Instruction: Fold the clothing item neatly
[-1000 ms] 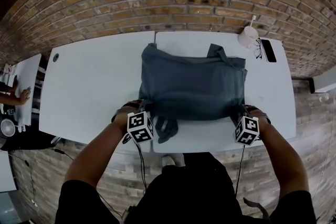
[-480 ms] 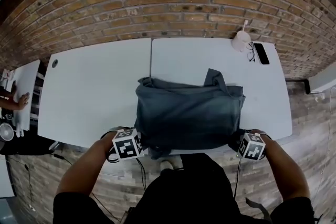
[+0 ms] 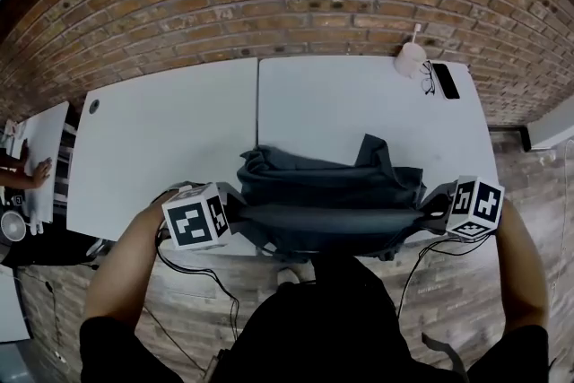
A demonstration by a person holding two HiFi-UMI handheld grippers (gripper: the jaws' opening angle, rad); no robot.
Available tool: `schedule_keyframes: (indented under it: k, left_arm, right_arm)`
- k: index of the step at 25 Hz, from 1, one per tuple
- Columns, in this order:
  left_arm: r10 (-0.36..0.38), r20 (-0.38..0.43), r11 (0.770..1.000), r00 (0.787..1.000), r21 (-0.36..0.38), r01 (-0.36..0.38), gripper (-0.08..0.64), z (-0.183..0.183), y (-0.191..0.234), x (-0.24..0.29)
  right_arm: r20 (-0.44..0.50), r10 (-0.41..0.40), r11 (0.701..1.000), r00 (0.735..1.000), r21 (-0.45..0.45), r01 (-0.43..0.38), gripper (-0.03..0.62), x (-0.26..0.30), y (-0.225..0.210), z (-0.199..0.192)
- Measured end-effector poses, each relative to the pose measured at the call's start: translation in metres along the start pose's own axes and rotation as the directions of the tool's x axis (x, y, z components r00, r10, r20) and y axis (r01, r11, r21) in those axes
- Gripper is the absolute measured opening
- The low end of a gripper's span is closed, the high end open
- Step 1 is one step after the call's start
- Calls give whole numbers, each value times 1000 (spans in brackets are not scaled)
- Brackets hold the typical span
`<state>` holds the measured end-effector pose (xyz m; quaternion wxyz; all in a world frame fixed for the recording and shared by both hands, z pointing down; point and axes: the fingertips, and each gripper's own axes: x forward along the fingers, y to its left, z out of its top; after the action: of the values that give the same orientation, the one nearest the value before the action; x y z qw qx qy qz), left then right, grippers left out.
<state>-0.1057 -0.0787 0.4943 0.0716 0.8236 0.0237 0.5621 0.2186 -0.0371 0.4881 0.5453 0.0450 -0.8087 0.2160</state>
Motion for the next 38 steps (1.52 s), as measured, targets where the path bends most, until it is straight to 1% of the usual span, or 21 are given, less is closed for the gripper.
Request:
schedule_keyframes:
  k: [4,7,10,14,16,18,19,21,24,26,27,29,30,31,32,33,34,35,36,37,38]
  left_arm:
    - [76,-22,997,997,9,-75,63,20,57,-5]
    - [120,-40,993,992,-15,-121,63,29,100,5]
    - [161,-87,986,983,-34,-164,64,31,135,24]
    - [188,-153,981,970,-27,-194,63,27,166,64]
    - [182,-167,979,969,-60,-194,64,22,179,81]
    - [158,-179,979,971,-102,-178,64,17,186,96]
    - [158,-179,978,971,-109,-179,64,18,190,103]
    - [174,-186,976,967,-100,-194,66,19,195,114]
    - [202,-222,971,954,-82,-225,70,13,194,127]
    - [241,-199,961,950,-90,-263,96,12,200,126]
    - [266,-176,951,948,-113,-288,144,11,205,122]
    - [325,-113,920,939,-194,-342,275,7,219,106]
    - [349,-73,900,934,-250,-356,325,6,225,96]
    - [364,-25,881,931,-314,-353,356,4,228,86]
    - [380,27,862,925,-374,-343,360,3,228,76]
    - [405,73,840,911,-422,-340,360,0,228,64]
    - [438,112,818,892,-461,-344,360,-5,226,50]
    - [474,144,794,869,-497,-351,357,-11,222,36]
    - [514,173,764,840,-538,-357,323,-19,218,20]
    - [560,202,726,803,-586,-359,241,-28,211,4]
    - [610,233,682,757,-641,-352,158,-37,203,-14]
  right_arm:
    - [61,-98,992,993,86,93,48,-18,-53,10]
    - [63,-138,980,988,156,127,48,-10,-88,8]
    - [42,-167,964,985,214,155,48,10,-121,-1]
    - [13,-184,940,983,295,172,48,36,-155,-14]
    - [-10,-201,932,979,307,195,48,46,-169,-18]
    - [-45,-215,927,976,305,219,49,58,-182,-22]
    - [-64,-217,924,974,308,226,49,65,-187,-24]
    - [-91,-209,915,974,334,227,49,80,-192,-29]
    - [-84,-202,897,976,384,219,53,92,-196,-33]
    - [-62,-250,888,966,384,254,131,86,-203,-35]
    - [-42,-285,880,958,386,278,176,82,-207,-38]
    - [19,-357,851,934,419,316,267,68,-213,-42]
    - [62,-391,834,918,446,325,293,59,-214,-41]
    - [113,-422,818,900,475,324,303,47,-214,-39]
    - [169,-448,806,878,502,314,304,35,-210,-35]
    - [226,-469,797,854,524,299,303,21,-204,-30]
    - [282,-488,791,826,543,282,302,8,-196,-25]
    - [338,-508,785,792,561,264,302,-7,-186,-19]
    - [394,-532,776,749,581,246,302,-22,-175,-14]
    - [450,-562,764,695,603,228,302,-37,-164,-8]
    - [501,-596,749,627,628,211,302,-53,-152,-2]
